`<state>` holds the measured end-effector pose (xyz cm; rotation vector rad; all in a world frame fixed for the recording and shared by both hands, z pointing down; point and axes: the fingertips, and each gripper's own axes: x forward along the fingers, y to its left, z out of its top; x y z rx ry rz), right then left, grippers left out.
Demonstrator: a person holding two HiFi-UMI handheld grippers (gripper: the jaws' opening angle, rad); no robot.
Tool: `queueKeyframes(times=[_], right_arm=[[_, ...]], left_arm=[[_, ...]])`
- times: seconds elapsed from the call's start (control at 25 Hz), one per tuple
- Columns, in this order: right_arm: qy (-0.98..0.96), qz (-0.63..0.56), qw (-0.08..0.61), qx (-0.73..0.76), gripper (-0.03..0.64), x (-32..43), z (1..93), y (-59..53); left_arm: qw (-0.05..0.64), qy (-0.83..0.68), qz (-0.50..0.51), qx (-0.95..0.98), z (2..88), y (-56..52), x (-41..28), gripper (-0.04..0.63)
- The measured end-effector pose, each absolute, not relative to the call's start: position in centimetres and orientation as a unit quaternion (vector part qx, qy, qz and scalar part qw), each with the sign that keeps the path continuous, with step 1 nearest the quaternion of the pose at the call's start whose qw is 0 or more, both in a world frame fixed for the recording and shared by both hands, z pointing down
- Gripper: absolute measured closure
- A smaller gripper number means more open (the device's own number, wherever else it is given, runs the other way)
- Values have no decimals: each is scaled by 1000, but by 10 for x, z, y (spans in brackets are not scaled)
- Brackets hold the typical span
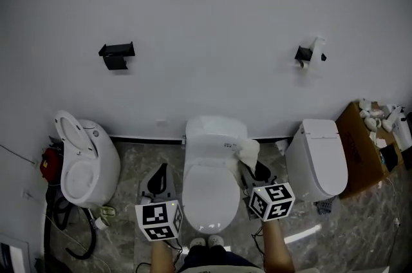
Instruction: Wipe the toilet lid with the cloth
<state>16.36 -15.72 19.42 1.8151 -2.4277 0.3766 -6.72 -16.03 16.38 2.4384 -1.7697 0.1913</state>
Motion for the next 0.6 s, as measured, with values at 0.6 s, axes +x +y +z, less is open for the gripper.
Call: queueKeyframes(times=[0.6], right_arm=[[-797, 79, 6, 598, 511, 158, 132, -144]], left_arm=[[8, -605, 34, 795, 102, -148, -79, 586]])
